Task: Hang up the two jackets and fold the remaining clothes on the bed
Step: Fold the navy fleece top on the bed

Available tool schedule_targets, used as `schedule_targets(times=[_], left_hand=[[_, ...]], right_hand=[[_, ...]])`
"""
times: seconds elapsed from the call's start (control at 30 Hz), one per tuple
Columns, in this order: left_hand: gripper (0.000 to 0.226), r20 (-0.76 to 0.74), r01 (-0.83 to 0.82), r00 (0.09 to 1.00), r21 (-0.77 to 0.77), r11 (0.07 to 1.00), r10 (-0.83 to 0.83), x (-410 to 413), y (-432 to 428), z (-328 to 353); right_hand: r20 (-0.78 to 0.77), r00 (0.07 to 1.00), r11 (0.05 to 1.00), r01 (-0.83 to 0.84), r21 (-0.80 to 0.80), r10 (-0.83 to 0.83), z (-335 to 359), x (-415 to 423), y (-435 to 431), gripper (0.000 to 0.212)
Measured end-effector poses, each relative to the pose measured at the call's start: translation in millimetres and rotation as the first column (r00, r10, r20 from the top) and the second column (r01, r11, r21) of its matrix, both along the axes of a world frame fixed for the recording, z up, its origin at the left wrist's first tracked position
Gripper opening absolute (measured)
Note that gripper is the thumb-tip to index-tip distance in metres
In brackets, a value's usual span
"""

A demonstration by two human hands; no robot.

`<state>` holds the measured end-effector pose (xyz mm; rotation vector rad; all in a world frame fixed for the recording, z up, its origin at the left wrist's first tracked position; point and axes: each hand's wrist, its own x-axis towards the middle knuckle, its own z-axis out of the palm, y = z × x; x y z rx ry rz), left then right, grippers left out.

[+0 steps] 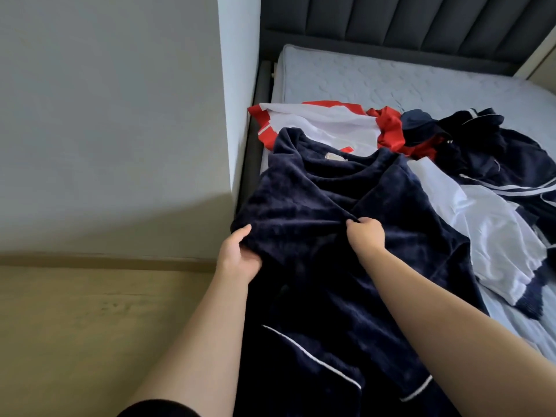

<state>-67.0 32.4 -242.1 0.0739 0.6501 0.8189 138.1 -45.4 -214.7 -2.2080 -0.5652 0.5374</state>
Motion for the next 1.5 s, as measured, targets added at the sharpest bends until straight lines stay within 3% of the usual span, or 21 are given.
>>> schedule_targets(times=[0.2,0.3,0.4,0.5,0.57,0.67,0.73,0.8,0.83,0.87,0.97,1.1,1.23,1.5], left_hand=[[0.021,0.073,-0.125,0.990,0.028,0.992,0.122,1.1,-10.2,-2.2],[0.021,-0.074,-0.041,0.996,0.052,0.998,0.045,1.8,-2.1,-2.6],[0.028,-0.156,-0.137,0.977,0.053,0.989,0.144,8.0,-3.3,-7.4],[0.043,-0.204,-0.230,0.949,0.070,0.971,0.240,3.8,-9.8,-13.7],[0.052,-0.313,-0.189,0.923,0.135,0.973,0.223,1.4,-12.9,-13.2],[0.066,-0.611,-0.042,0.778,0.177,0.983,0.143,3.5,-15.5,7.2],[0.076,-0.844,0.121,0.520,0.222,0.968,0.129,6.9,-26.4,29.7],[0.086,-0.938,0.341,0.172,0.342,0.876,0.300,9.9,-45.9,45.2],[0.084,-0.898,0.487,0.040,0.401,0.776,0.438,11.6,-58.0,48.8],[0.080,-0.830,0.646,-0.032,0.407,0.645,0.556,14.7,-71.2,50.4],[0.064,-0.760,0.946,-0.049,0.173,0.275,0.648,26.8,-110.8,45.3],[0.059,-0.789,0.997,-0.050,-0.080,-0.022,0.612,36.8,-164.1,26.2],[0.061,-0.787,0.982,-0.089,-0.174,-0.081,0.610,31.4,-193.1,16.3],[0.067,-0.730,0.980,-0.123,-0.198,-0.035,0.672,3.6,-201.0,16.2]], right_hand=[[0.082,0.988,0.980,-0.115,-0.165,0.130,-7.0,0.9,-10.5,0.033],[0.130,0.960,0.937,-0.205,-0.284,0.249,-6.4,0.7,-11.4,0.037],[0.205,0.934,0.893,-0.190,-0.408,0.293,-4.6,-0.7,-15.0,0.039],[0.251,0.935,0.892,-0.122,-0.435,0.251,-5.6,-0.8,-24.3,0.043],[0.252,0.930,0.896,-0.143,-0.420,0.267,-6.9,-4.2,-32.9,0.041],[0.211,0.925,0.894,-0.217,-0.392,0.317,-1.4,-9.8,-46.7,0.032],[0.192,0.923,0.897,-0.246,-0.366,0.332,6.9,-11.0,-58.7,0.031],[0.205,0.921,0.911,-0.256,-0.323,0.331,13.5,-10.7,-74.4,0.030],[0.224,0.922,0.921,-0.242,-0.305,0.316,16.6,-9.9,-84.4,0.029],[0.247,0.922,0.929,-0.222,-0.297,0.299,20.0,-8.5,-95.1,0.028],[0.258,0.931,0.920,-0.156,-0.359,0.258,27.8,2.2,-128.8,0.034],[0.138,0.950,0.884,-0.200,-0.423,0.281,29.3,13.0,-176.7,0.048],[0.166,0.936,0.878,-0.214,-0.429,0.310,26.5,11.2,-210.7,0.047],[0.301,0.911,0.842,-0.083,-0.533,0.281,28.4,7.9,-227.4,0.046]])
